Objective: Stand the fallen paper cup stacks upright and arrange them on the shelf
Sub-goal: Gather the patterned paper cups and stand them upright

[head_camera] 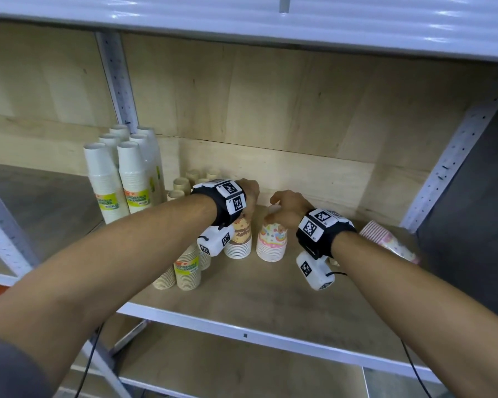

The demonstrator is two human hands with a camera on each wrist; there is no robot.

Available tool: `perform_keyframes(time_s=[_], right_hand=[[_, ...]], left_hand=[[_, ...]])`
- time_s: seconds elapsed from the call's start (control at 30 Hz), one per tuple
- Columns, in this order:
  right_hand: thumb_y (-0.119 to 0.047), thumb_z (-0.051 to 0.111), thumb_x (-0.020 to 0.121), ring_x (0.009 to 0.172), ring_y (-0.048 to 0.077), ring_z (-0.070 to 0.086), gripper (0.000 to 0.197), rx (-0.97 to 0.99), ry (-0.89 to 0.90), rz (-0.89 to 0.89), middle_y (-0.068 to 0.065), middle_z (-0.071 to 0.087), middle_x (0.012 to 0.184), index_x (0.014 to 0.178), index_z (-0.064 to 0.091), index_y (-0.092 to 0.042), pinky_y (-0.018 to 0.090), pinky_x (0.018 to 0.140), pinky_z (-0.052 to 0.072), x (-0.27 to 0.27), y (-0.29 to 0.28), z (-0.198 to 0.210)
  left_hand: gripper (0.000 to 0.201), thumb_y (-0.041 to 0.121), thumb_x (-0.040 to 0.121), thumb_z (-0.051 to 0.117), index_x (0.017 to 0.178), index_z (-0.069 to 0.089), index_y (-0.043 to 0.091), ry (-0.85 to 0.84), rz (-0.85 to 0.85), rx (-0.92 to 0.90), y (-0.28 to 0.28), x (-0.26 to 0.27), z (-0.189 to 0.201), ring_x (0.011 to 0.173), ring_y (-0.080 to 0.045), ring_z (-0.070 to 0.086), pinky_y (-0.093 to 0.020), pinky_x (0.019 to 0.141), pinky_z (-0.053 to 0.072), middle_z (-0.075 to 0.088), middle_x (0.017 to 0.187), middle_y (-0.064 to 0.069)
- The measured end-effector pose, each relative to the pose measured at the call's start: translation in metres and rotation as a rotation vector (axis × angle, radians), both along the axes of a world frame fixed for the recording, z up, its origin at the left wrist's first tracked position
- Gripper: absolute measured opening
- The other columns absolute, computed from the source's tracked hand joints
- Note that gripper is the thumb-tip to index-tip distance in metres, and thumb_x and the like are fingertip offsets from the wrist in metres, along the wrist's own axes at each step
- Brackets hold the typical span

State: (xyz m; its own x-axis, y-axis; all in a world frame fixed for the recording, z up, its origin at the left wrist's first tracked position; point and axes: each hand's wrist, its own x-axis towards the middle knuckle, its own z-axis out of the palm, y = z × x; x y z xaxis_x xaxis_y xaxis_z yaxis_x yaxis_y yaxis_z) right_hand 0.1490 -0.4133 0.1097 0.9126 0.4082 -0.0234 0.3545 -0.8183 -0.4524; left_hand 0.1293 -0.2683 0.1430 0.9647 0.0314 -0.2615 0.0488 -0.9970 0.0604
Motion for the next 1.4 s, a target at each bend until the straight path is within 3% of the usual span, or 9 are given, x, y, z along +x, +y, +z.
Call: perform_keyframes(time_s=[0.17,0.37,0.43,0.57,0.73,0.83,1.0,1.2,1.4], right_hand=[[-0.033,0.080,0.074,0.120,0.024,0.055,0.073,-0.031,0.069,0.006,0.005,0.053,0.136,0.138,0.049,-0.020,0.029,0.087,0.045,0.007,-0.024,0.007],[-0.042,0.082,0.069,0.113,0.018,0.055,0.070,-0.114,0.061,-0.150,-0.001,0.053,0.133,0.131,0.053,-0.030,0.031,0.090,0.047,0.014,-0.095,0.019],[-0.042,0.080,0.072,0.115,0.018,0.054,0.066,-0.135,0.070,-0.215,-0.004,0.051,0.130,0.130,0.053,-0.029,0.033,0.094,0.048,0.011,-0.123,0.019],[-0.037,0.073,0.079,0.098,0.019,0.061,0.040,-0.248,0.111,-0.278,-0.003,0.062,0.115,0.114,0.063,-0.019,0.027,0.068,0.047,0.004,-0.172,0.013],[-0.023,0.080,0.075,0.117,0.027,0.060,0.059,-0.095,0.143,-0.414,0.009,0.062,0.127,0.129,0.060,-0.012,0.027,0.088,0.047,-0.010,-0.229,-0.018],[-0.021,0.078,0.080,0.126,0.025,0.052,0.067,-0.101,0.166,-0.433,0.006,0.053,0.138,0.141,0.049,-0.013,0.020,0.089,0.039,-0.020,-0.248,-0.033],[-0.032,0.084,0.072,0.130,0.022,0.049,0.078,-0.121,0.196,-0.394,0.000,0.051,0.142,0.141,0.051,-0.021,0.032,0.106,0.037,-0.022,-0.262,-0.061],[-0.017,0.084,0.069,0.089,0.015,0.066,0.045,0.017,0.250,-0.365,-0.003,0.071,0.097,0.111,0.072,-0.018,0.017,0.062,0.044,-0.023,-0.268,-0.067],[-0.014,0.084,0.067,0.094,0.021,0.067,0.047,0.016,0.251,-0.366,0.004,0.072,0.100,0.112,0.071,-0.015,0.023,0.066,0.047,-0.024,-0.264,-0.066]], left_hand=[[0.027,0.022,0.080,0.077,0.098,0.064,0.007,-0.092,-0.062,0.024,-0.017,0.000,0.014,0.092,-0.022,0.064,-0.026,0.065,0.047,0.063,0.099,-0.004],[0.038,0.025,0.087,0.067,0.122,0.059,0.012,-0.191,-0.205,-0.120,-0.055,0.008,0.026,0.092,-0.020,0.054,-0.022,0.059,0.041,0.051,0.110,-0.001],[0.039,0.034,0.086,0.067,0.122,0.058,0.021,-0.184,-0.254,-0.194,-0.075,0.010,0.022,0.095,-0.018,0.051,-0.024,0.068,0.042,0.048,0.113,0.003],[0.047,0.055,0.079,0.070,0.115,0.061,0.026,-0.110,-0.409,-0.342,-0.127,-0.004,0.008,0.097,-0.017,0.057,-0.028,0.075,0.043,0.058,0.108,0.007],[0.075,0.063,0.070,0.075,0.127,0.058,0.017,0.055,-0.591,-0.380,-0.194,-0.033,-0.033,0.110,-0.020,0.058,-0.032,0.091,0.049,0.059,0.126,0.003],[0.082,0.066,0.068,0.074,0.130,0.056,0.014,0.099,-0.646,-0.291,-0.218,-0.043,-0.058,0.104,-0.018,0.058,-0.027,0.083,0.049,0.060,0.126,0.002],[0.082,0.065,0.068,0.073,0.129,0.056,0.012,0.145,-0.644,-0.181,-0.233,-0.048,-0.081,0.103,-0.022,0.062,-0.033,0.086,0.055,0.064,0.120,-0.003],[0.083,0.058,0.068,0.077,0.134,0.054,0.015,0.180,-0.640,-0.177,-0.236,-0.045,-0.076,0.107,-0.021,0.061,-0.034,0.090,0.054,0.063,0.124,-0.001],[0.078,0.052,0.071,0.078,0.135,0.053,0.016,0.190,-0.661,-0.150,-0.236,-0.045,-0.074,0.108,-0.020,0.060,-0.029,0.084,0.052,0.062,0.124,0.000]])
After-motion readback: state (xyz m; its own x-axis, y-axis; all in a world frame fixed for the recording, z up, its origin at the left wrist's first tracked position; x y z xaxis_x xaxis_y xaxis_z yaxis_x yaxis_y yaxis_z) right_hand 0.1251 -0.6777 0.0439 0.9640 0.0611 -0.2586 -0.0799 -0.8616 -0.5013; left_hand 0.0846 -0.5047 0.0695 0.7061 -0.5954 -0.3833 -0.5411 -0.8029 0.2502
